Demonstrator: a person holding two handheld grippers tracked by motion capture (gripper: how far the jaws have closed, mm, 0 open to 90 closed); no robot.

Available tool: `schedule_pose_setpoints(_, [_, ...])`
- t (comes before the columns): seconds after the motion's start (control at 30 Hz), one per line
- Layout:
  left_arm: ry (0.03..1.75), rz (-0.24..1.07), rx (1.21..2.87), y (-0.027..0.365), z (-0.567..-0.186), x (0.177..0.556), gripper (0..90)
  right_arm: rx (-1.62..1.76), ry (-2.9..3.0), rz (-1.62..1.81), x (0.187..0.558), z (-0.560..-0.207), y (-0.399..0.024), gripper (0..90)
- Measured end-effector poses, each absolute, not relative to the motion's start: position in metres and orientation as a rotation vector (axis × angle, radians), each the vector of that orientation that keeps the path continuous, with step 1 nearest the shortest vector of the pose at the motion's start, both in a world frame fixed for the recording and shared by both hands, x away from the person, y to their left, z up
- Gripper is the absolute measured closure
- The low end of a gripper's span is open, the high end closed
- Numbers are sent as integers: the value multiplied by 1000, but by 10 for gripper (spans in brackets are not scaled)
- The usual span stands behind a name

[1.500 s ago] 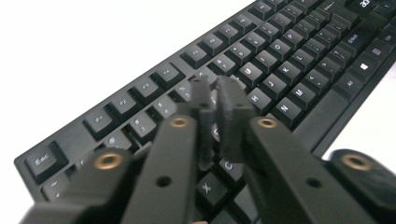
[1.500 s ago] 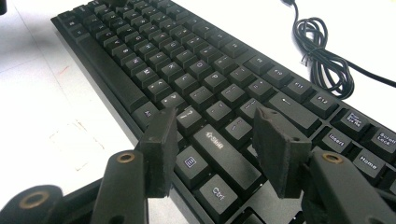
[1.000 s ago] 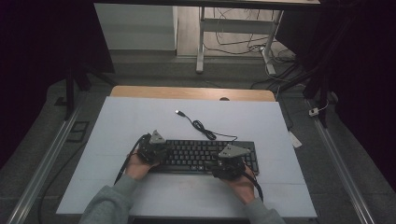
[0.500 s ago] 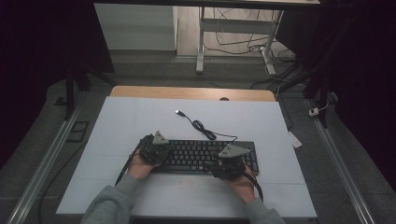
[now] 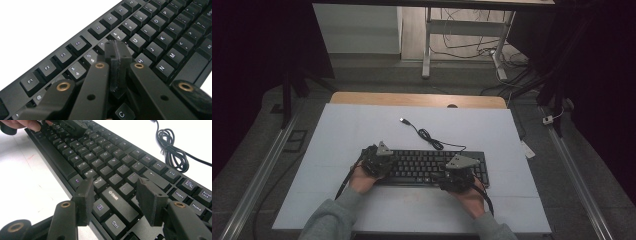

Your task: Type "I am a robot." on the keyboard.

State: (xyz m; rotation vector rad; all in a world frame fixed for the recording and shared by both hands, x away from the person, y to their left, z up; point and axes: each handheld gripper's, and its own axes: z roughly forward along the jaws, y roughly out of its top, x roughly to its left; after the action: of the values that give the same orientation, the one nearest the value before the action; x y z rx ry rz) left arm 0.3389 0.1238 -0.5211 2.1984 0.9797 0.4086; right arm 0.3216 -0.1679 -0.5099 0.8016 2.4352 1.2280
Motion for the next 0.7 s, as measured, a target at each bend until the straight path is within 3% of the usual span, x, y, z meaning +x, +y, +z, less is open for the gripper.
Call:
schedule_pose_setpoints(0.33, [983, 391, 2116, 139, -505, 329, 870, 806, 2434, 1229, 321, -510, -168, 483])
schedule_pose_setpoints(0.7, [1018, 354, 2041, 159, -499, 308, 525, 806, 2434, 1227, 321, -509, -169, 478])
